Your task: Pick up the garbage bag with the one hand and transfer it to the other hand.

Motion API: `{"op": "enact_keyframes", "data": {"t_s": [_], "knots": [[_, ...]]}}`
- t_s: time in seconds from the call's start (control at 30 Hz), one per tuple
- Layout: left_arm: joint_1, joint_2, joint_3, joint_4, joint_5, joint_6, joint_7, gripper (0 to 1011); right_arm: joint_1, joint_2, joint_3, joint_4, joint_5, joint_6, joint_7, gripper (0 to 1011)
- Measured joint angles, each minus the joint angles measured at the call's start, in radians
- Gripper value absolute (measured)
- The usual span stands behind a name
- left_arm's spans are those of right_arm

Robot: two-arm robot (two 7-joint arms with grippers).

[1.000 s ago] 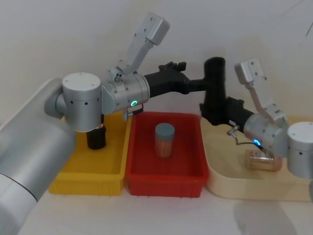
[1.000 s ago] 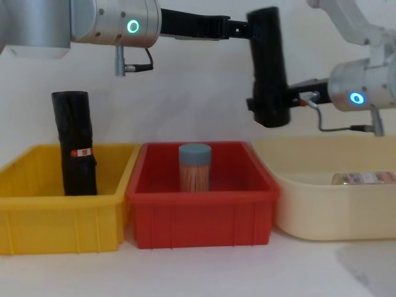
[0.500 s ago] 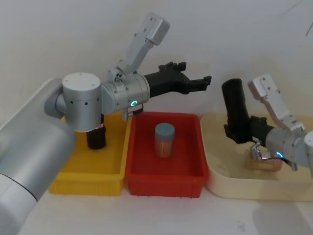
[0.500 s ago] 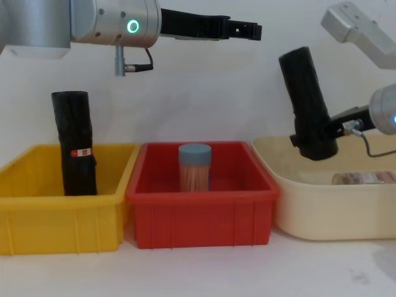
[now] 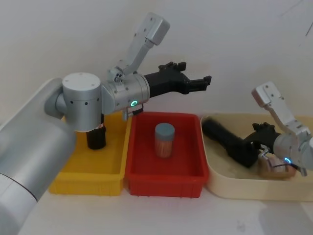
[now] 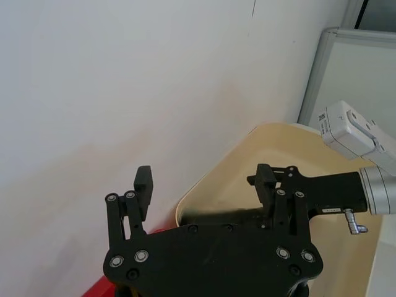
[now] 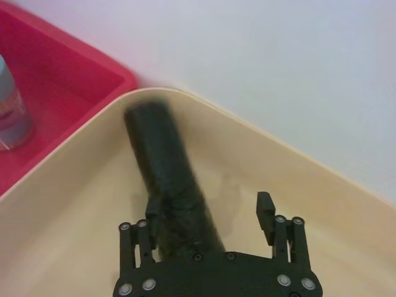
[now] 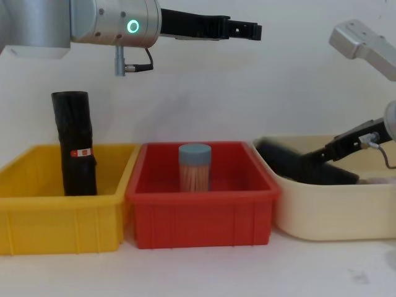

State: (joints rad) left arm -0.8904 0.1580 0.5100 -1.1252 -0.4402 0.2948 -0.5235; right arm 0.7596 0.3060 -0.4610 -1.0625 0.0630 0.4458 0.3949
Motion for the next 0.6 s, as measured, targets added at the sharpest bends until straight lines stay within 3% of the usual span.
{"op": "enact_keyframes", "data": {"t_s": [0.13, 0.6], "knots": [[0.0, 0.0, 0.0, 0.0, 0.0, 0.0, 0.0, 1000, 0.0, 0.005, -0.002, 0.001, -0.004, 0.008, 0.002, 1001], [0.0, 0.0, 0.0, 0.0, 0.0, 0.0, 0.0, 1001, 0.001, 0.012, -0.006, 0.003, -0.011, 0.019, 0.005, 1004]]}}
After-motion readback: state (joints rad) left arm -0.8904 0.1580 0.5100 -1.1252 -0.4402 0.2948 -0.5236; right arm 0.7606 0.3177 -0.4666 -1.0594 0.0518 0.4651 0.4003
